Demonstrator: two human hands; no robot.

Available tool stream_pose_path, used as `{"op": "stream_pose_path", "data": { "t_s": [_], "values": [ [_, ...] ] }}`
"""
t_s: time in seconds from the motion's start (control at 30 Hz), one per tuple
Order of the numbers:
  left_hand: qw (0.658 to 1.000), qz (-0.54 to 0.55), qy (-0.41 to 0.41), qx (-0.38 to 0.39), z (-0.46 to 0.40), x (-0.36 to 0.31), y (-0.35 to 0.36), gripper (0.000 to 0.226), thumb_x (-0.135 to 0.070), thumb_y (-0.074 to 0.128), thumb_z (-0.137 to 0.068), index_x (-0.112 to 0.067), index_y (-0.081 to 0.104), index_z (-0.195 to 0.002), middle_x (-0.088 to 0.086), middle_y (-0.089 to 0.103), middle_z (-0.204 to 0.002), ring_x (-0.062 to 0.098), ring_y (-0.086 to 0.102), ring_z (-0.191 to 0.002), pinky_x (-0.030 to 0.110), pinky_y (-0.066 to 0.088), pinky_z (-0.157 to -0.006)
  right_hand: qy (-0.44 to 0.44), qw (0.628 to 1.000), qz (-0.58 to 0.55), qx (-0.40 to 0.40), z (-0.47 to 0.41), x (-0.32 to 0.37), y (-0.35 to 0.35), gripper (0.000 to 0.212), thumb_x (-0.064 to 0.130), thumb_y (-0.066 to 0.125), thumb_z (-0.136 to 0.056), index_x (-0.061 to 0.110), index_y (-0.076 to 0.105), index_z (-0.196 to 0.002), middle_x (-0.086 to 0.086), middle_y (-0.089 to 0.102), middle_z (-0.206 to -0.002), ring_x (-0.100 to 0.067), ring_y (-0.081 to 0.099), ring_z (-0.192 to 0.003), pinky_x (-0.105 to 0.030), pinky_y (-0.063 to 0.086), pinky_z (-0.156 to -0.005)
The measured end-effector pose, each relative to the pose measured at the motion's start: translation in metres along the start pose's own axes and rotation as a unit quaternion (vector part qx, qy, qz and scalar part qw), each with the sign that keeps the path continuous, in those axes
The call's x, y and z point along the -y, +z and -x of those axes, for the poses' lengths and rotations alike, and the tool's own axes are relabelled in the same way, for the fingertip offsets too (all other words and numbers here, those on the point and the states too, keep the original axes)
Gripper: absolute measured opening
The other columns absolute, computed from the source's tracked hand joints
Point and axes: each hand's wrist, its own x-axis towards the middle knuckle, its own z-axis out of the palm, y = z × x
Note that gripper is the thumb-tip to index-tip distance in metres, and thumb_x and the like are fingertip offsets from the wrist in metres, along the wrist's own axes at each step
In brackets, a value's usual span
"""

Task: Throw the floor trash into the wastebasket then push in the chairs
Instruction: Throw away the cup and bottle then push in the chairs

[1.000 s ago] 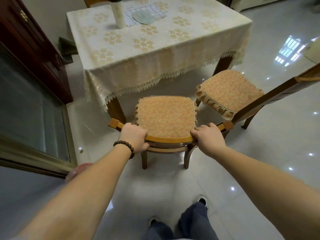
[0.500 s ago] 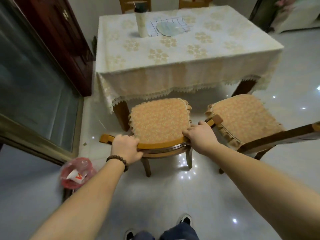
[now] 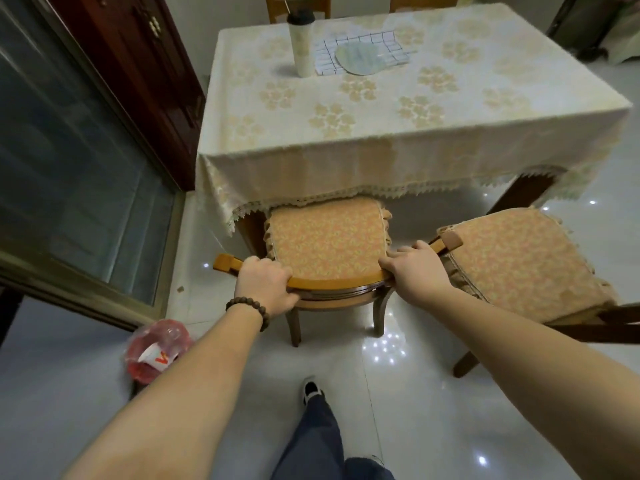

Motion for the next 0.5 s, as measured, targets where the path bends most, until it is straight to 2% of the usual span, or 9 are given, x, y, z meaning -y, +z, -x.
{"op": "stream_pose_path", "data": {
  "t_s": [0.2,0.3,0.4,0.5],
  "values": [
    [1.000,-0.004,0.003,0.008,-0.065,0.031,0.002,0.039,-0.065,0.045,-0.081,-0.028,0.056,-0.074,-0.007,0.060,-0.075,0.015,0.056,-0.074,0.032,0.039,-0.071,0.004,1.000,-0.013,0.000,-0.066,-0.025,0.009,0.015,0.014,0.064,-0.073,0.025,0.055,-0.072,0.004,0.064,-0.069,-0.023,0.059,-0.073,-0.031,0.025,-0.066],
    [1.000,0.012,-0.005,0.009,-0.097,0.051,0.007,0.036,-0.062,0.046,-0.081,-0.027,0.055,-0.075,-0.007,0.062,-0.078,0.016,0.058,-0.078,0.032,0.038,-0.073,0.005,1.000,-0.007,0.009,-0.106,-0.033,0.007,0.020,0.013,0.068,-0.069,0.025,0.052,-0.069,0.006,0.060,-0.063,-0.022,0.057,-0.068,-0.031,0.024,-0.065],
    [1.000,0.021,-0.011,0.011,-0.127,0.071,0.011,0.038,-0.062,0.046,-0.081,-0.027,0.058,-0.078,-0.007,0.063,-0.080,0.016,0.059,-0.079,0.032,0.040,-0.074,0.004,1.000,-0.006,0.023,-0.145,-0.042,0.004,0.012,0.016,0.060,-0.079,0.025,0.052,-0.077,0.006,0.062,-0.073,-0.020,0.056,-0.078,-0.032,0.024,-0.068],
    [1.000,0.024,-0.013,0.011,-0.155,0.090,0.014,0.037,-0.062,0.046,-0.081,-0.027,0.060,-0.082,-0.008,0.063,-0.083,0.016,0.059,-0.082,0.032,0.041,-0.076,0.008,1.000,-0.005,0.020,-0.179,-0.050,0.004,0.009,0.018,0.058,-0.082,0.025,0.054,-0.080,0.006,0.063,-0.076,-0.020,0.056,-0.080,-0.032,0.024,-0.069]
  ]
}}
